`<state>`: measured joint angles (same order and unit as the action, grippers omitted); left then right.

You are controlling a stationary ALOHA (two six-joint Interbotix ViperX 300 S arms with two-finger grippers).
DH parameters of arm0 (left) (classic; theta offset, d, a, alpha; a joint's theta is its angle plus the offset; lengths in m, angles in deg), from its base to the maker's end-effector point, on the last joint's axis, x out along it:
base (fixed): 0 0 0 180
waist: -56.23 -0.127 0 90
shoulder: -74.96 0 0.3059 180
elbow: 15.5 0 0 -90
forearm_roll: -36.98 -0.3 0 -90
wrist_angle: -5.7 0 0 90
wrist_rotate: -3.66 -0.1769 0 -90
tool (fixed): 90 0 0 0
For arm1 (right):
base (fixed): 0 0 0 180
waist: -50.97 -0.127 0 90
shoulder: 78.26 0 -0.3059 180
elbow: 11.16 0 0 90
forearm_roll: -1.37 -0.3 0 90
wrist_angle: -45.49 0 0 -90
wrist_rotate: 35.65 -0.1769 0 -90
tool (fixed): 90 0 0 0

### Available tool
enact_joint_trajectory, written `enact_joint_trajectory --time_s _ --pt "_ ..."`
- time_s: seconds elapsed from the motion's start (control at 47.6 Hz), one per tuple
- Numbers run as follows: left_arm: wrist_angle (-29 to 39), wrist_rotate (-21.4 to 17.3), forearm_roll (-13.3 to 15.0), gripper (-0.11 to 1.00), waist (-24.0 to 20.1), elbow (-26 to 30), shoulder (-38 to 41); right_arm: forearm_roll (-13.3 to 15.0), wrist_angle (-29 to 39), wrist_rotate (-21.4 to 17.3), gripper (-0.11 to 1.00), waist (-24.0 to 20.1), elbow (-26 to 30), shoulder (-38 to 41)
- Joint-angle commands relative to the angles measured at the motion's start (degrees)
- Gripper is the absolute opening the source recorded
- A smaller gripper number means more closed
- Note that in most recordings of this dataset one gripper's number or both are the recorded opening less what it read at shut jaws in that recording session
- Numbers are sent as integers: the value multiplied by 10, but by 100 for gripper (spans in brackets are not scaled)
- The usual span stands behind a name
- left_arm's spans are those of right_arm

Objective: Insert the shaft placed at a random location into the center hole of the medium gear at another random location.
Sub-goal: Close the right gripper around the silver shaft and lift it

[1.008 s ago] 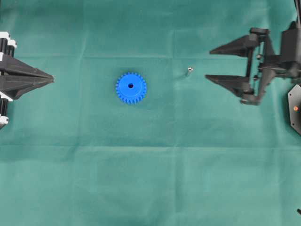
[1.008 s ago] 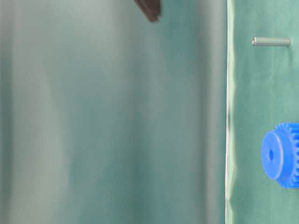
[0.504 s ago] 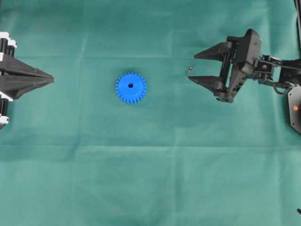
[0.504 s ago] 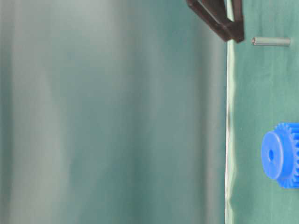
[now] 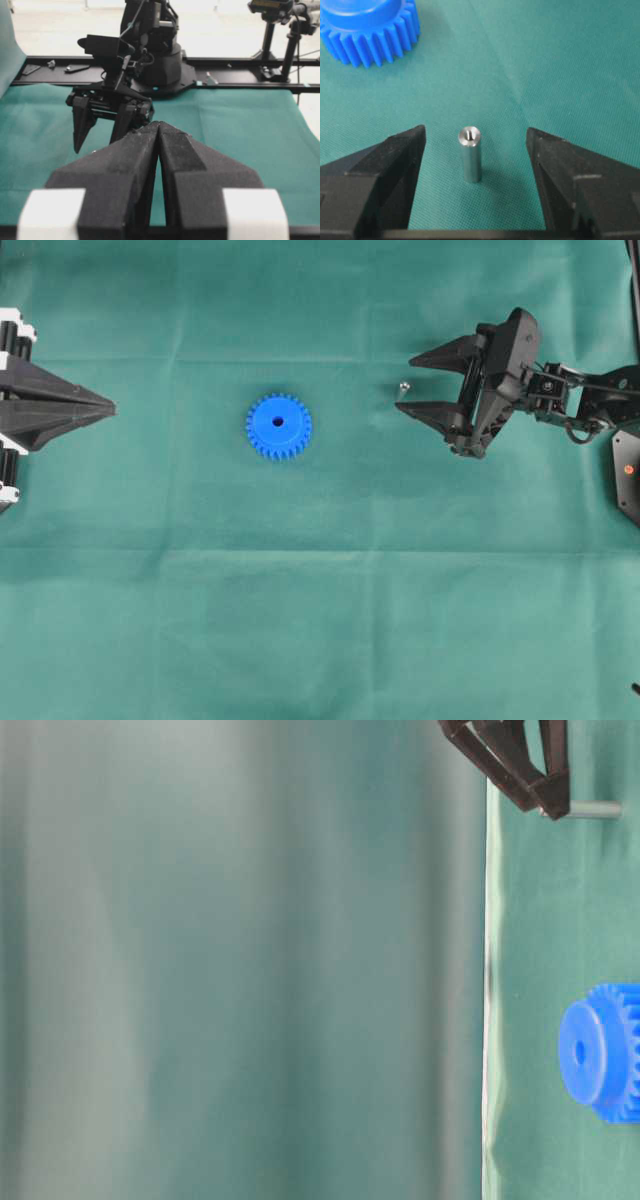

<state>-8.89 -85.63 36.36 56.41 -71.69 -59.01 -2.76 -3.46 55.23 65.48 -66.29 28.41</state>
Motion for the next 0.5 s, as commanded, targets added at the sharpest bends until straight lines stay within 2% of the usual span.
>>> enact_joint_trajectory --time_s 0.0,0.357,0.42,0.483 --pt "0 -2 -2 0 1 11 5 -2 -9 4 76 3 7 -4" --pt "0 -2 -2 0 0 11 5 0 -3 4 69 2 18 2" --pt "0 -2 -2 0 1 11 4 0 4 4 60 3 20 2" --pt "0 -2 -2 0 0 11 5 2 11 4 46 2 20 2"
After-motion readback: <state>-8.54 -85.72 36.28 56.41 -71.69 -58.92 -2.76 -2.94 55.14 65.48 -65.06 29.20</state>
